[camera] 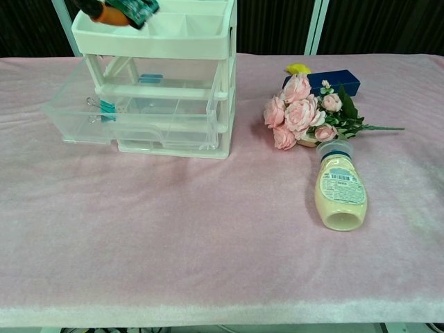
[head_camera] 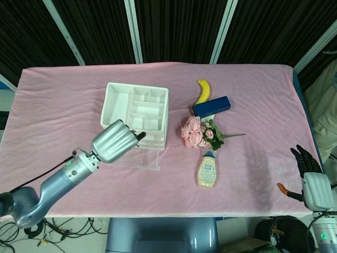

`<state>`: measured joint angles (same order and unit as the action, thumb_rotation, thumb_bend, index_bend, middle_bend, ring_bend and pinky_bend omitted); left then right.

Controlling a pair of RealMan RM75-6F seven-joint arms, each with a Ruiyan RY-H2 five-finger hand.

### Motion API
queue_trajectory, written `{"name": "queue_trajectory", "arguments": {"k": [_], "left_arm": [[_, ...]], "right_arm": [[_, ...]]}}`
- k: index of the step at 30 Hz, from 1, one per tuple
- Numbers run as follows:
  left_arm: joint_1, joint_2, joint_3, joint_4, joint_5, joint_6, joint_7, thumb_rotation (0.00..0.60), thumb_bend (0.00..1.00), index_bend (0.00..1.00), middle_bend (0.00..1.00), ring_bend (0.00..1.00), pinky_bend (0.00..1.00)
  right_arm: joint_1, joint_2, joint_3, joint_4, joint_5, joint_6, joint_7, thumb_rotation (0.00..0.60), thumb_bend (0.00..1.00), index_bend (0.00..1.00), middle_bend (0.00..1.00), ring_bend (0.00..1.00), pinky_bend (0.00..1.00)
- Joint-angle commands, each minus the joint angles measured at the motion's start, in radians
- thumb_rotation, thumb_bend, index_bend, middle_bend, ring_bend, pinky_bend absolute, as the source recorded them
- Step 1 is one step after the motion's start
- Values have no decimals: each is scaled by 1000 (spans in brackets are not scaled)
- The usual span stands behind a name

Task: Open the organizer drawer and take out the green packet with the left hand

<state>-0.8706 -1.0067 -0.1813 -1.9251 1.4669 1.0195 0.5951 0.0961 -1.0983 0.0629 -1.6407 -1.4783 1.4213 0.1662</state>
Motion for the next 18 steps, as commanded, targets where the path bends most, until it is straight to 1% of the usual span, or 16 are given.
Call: {"name": "queue_trajectory", "arguments": {"k": [1,5,9,12,13,18], "left_arm": [[58,71,6,-23,21,58,-35,600,295,592,1000,1000,1000],[151,125,49,16,27,125,-108,600,295,592,1000,1000,1000],[233,116,116,109,49,159,-173,600,294,591,1000,1000,1000],[276,74,160,197,70,164,-210,600,294,590,1000,1000,1000],[292,44,181,246,65,151,-229,600,294,589,1000,1000,1000],[323,-59,216,393,62,119,-271,600,294,582,1000,1000,1000]], "right_arm": [[0,0,0,-1,-1,0,-1,600,46,0,0,0,121],[0,-1,-2,-3,-5,1,-6,600,46,0,0,0,121],[-1,0,-3,-5,-6,2,-9,600,46,0,0,0,121],[-2,-1,-3,-6,-5,4,-11,600,46,0,0,0,121],[-2,-1,-3,-7,-6,5,-12,600,46,0,0,0,121],[-3,-2,-3,-7,-5,7,-13,600,46,0,0,0,121]]}}
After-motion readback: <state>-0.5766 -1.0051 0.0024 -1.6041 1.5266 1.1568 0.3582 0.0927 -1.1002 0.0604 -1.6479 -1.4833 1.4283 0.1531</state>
